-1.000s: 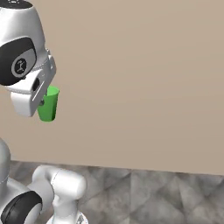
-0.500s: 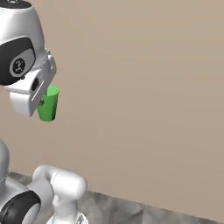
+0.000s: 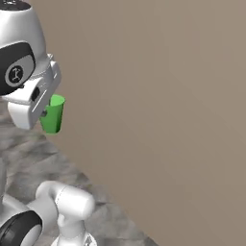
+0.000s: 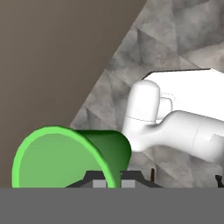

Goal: There is a tray on the dining counter. Grab the cup, mug, and pitcher and place them on the tray. The pitcher may be placed next to the tray if it cannot fit the tray.

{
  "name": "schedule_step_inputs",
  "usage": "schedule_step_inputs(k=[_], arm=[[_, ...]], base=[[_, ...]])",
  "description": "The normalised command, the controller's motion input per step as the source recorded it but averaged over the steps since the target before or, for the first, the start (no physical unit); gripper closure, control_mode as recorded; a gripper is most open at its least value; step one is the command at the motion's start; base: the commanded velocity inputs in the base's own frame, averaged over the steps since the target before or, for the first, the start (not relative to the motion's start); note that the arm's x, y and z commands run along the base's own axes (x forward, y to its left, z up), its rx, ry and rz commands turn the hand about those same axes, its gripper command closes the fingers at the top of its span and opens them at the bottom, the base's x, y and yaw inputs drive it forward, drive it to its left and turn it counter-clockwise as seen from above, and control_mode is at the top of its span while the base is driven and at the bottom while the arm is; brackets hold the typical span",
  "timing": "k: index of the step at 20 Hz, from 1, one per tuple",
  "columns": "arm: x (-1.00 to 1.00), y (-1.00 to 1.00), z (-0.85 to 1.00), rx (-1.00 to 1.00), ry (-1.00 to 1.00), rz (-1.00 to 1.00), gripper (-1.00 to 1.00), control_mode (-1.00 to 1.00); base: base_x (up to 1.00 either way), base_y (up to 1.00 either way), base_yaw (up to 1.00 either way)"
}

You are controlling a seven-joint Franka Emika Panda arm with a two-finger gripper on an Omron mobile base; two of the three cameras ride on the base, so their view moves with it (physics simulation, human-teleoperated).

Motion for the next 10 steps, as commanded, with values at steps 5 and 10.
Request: schedule_step_inputs(k=[5, 10], arm=[[0.00, 0.00, 0.00, 0.00, 0.00, 0.00, 1.00, 1.00], [0.00, 0.00, 0.00, 0.00, 0.00, 0.00, 1.00, 1.00]], base=[[0.69, -0.34, 0.79], [0.84, -0.49, 0.63]])
